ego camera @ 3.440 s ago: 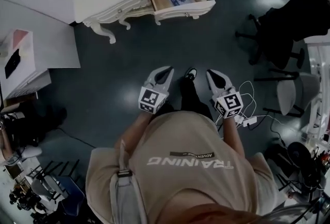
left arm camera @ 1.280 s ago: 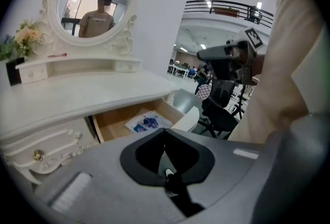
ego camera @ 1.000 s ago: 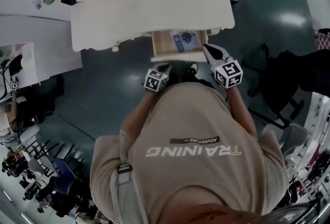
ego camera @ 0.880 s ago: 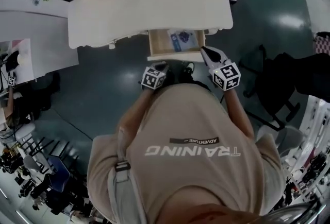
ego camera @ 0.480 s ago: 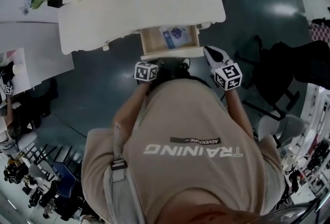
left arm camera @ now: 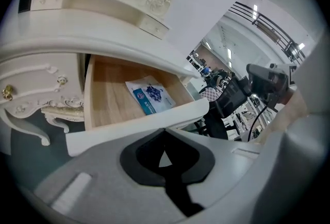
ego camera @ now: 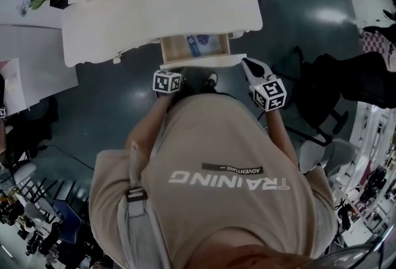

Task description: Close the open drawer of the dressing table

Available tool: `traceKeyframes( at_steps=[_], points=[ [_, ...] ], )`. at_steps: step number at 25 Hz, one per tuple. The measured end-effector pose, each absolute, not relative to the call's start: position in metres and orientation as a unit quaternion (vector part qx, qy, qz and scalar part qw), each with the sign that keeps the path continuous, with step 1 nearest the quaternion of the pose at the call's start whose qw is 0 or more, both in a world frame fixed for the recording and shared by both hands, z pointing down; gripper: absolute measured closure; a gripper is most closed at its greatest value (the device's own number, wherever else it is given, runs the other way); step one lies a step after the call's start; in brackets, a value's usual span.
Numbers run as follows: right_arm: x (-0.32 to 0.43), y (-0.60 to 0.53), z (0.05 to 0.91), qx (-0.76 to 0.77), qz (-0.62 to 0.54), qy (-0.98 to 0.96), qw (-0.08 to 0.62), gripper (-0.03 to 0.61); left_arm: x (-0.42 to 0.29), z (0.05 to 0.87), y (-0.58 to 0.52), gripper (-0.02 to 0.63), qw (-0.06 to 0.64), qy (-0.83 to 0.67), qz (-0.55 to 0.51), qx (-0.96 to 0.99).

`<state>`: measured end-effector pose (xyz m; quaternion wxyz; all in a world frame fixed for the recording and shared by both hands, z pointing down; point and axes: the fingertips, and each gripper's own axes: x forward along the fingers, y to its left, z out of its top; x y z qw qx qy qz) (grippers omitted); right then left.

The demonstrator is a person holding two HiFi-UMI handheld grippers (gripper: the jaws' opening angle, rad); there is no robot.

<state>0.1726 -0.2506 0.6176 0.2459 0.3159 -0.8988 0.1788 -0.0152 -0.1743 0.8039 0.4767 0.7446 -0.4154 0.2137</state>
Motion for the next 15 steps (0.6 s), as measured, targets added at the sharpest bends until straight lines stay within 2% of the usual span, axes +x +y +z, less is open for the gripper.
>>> traceKeyframes(
  at_steps=[6,15],
  points=[
    [0.158,-0.257,0.625,0.297,0.177,-0.901,0.264,0.575,-0.034,0.792,-0.218,0.615,0.466,-0.412,0.202,0.757],
    [0.123,-0.280,0.630,0.300,0.187,-0.897,0.265,0.575,-0.018,0.798,-0.187,0.614,0.519,-0.311,0.247,0.757]
  ],
)
